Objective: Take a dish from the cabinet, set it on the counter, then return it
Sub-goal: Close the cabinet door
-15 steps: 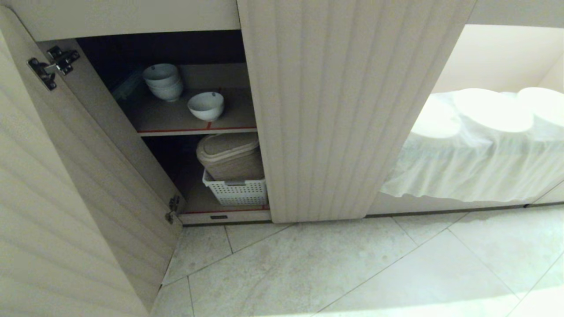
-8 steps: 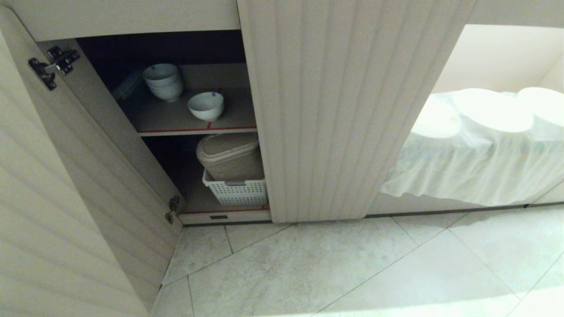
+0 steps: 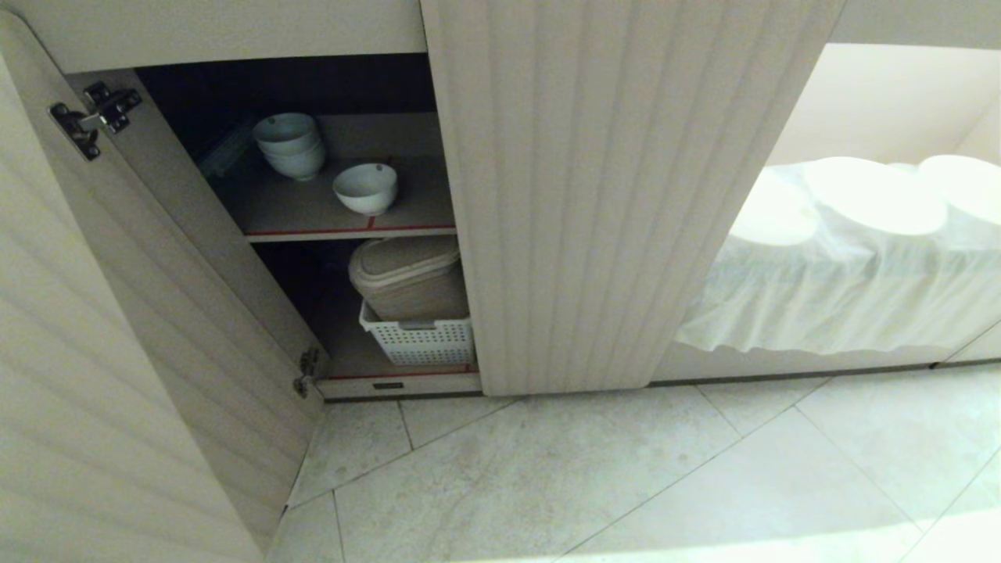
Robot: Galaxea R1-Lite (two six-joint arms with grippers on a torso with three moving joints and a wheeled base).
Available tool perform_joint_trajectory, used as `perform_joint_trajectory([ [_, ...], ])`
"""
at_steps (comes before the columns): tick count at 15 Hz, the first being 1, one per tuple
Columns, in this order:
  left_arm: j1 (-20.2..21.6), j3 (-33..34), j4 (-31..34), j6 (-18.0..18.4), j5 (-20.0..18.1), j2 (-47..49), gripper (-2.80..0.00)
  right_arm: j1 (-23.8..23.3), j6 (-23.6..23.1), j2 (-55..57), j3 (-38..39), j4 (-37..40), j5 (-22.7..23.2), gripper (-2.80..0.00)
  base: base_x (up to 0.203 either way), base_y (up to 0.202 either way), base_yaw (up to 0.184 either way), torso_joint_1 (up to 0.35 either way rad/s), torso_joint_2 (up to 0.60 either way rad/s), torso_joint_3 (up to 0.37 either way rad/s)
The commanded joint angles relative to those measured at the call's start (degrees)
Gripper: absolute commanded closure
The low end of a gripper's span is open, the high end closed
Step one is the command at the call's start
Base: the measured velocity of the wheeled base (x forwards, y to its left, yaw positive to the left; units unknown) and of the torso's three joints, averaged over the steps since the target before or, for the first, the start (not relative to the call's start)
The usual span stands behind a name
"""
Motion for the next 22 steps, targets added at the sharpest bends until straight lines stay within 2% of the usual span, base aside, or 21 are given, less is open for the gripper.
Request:
perform_joint_trajectory([
  [1,0.04,0.0,-0.02,-0.02,0.0,0.0,0.0,0.06,-0.02,0.0,0.0,0.0,0.01,0.0,0.0,0.0,0.0,0.0,0.0,0.0],
  [22,0.04,0.0,-0.02,-0.02,0.09,0.0,0.0,-0.02,-0.02,0.0,0.0,0.0,0.01,0.0,0.0,0.0,0.0,0.0,0.0,0.0],
])
